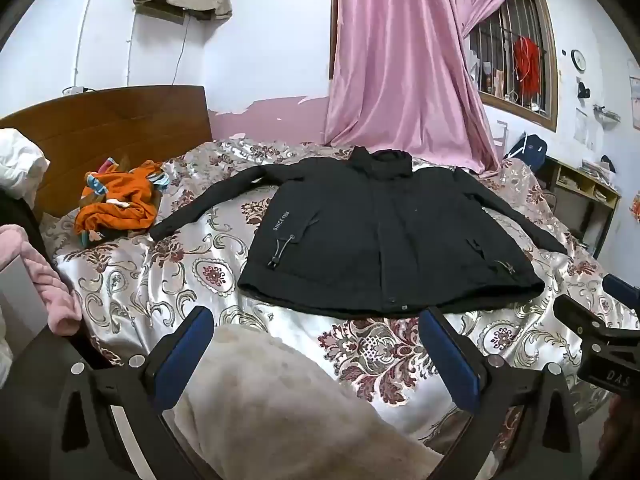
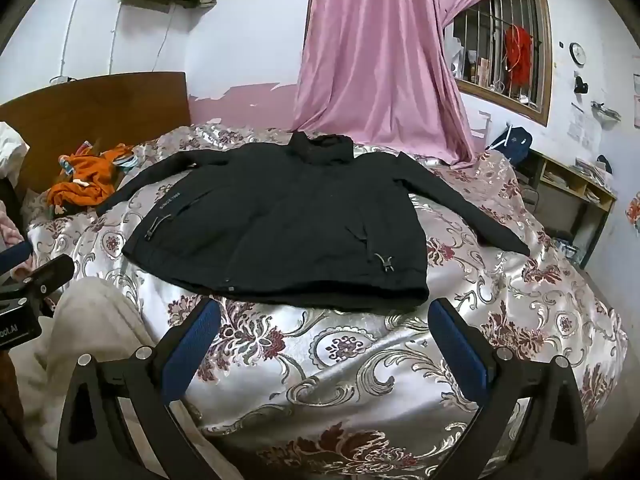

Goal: Fold large clothes

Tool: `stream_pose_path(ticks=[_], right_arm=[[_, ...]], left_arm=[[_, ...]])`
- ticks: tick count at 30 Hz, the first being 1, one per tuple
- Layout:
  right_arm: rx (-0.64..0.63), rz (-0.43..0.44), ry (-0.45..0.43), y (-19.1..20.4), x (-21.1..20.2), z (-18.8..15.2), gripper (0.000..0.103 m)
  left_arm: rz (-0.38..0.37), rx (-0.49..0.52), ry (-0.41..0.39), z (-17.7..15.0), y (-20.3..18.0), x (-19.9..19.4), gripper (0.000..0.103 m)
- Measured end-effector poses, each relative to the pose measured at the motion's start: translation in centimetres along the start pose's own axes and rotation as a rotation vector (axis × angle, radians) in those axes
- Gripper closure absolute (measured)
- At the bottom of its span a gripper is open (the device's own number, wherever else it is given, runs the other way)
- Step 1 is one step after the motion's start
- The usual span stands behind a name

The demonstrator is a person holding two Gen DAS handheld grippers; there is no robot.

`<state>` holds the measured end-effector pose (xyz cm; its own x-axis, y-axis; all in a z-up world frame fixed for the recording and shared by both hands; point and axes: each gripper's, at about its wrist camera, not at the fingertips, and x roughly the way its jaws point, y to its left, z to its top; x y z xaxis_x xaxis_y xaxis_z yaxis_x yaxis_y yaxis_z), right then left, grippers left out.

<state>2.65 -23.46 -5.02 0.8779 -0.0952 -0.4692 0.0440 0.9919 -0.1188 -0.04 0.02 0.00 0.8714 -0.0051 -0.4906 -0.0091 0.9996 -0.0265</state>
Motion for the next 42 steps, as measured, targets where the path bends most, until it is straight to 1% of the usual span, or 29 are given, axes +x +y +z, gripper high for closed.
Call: stream_pose_path(ticks=[42], right_arm=[[0.006,0.002,-0.005,-0.34,-0.06,0.01,0.001]], left_arm=[[0.007,0.015,0.001,0.02,-0.19,-0.05,0.0]])
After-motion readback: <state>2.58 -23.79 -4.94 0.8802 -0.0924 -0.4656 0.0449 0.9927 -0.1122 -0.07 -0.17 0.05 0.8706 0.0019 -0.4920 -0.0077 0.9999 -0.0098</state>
